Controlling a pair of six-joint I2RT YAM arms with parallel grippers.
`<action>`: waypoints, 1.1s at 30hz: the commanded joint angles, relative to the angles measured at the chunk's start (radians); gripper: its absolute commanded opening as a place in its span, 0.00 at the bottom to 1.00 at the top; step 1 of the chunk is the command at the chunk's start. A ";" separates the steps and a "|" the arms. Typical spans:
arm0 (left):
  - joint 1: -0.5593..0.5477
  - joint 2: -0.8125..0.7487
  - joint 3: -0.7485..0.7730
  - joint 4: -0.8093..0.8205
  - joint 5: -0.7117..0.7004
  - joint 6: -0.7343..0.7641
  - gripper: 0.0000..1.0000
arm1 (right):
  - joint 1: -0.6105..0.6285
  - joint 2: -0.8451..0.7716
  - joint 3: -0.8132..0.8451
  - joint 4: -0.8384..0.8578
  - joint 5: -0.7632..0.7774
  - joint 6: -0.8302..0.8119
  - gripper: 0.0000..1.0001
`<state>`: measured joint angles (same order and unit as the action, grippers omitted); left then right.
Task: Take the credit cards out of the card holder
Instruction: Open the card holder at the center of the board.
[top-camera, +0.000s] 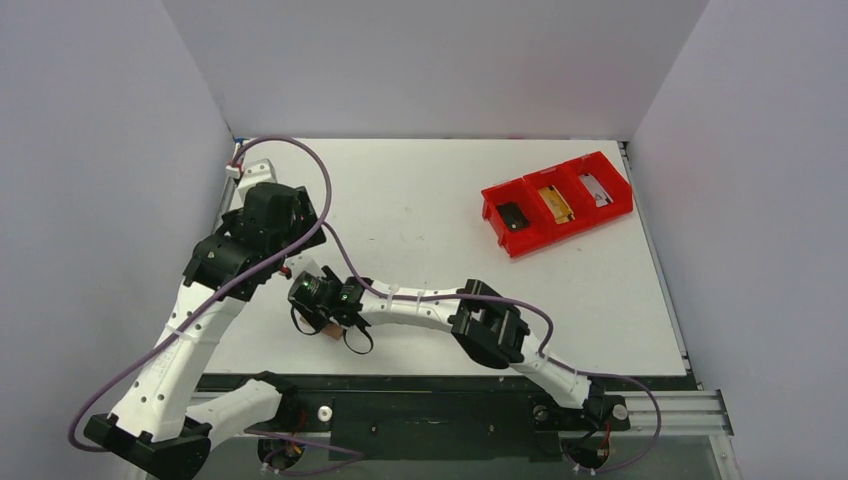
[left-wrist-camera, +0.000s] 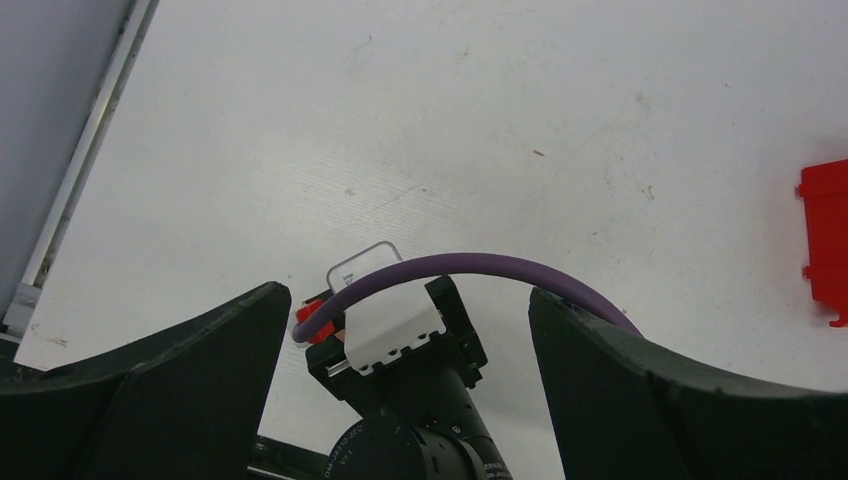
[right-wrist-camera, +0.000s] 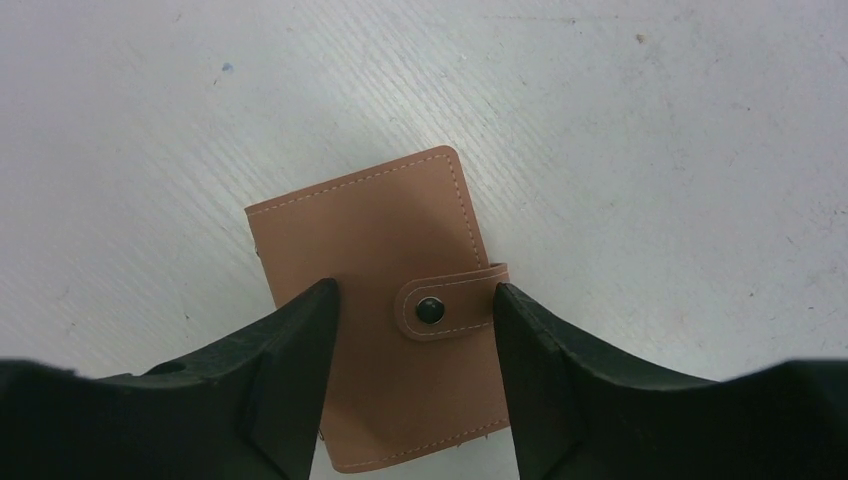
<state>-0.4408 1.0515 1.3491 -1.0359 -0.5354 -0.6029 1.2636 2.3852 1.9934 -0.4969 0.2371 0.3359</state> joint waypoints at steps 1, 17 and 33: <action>0.041 0.007 -0.021 0.183 0.007 -0.047 0.89 | 0.057 0.015 -0.006 -0.052 0.012 -0.080 0.49; 0.059 0.041 -0.078 0.228 0.050 -0.054 0.89 | -0.049 -0.129 -0.261 0.025 -0.052 0.040 0.00; 0.055 0.075 -0.262 0.361 0.189 -0.079 0.89 | -0.240 -0.452 -0.681 0.146 -0.042 0.253 0.00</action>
<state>-0.4019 1.0973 1.1522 -0.7502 -0.3336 -0.6556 1.0801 2.0190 1.4090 -0.3340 0.1673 0.5114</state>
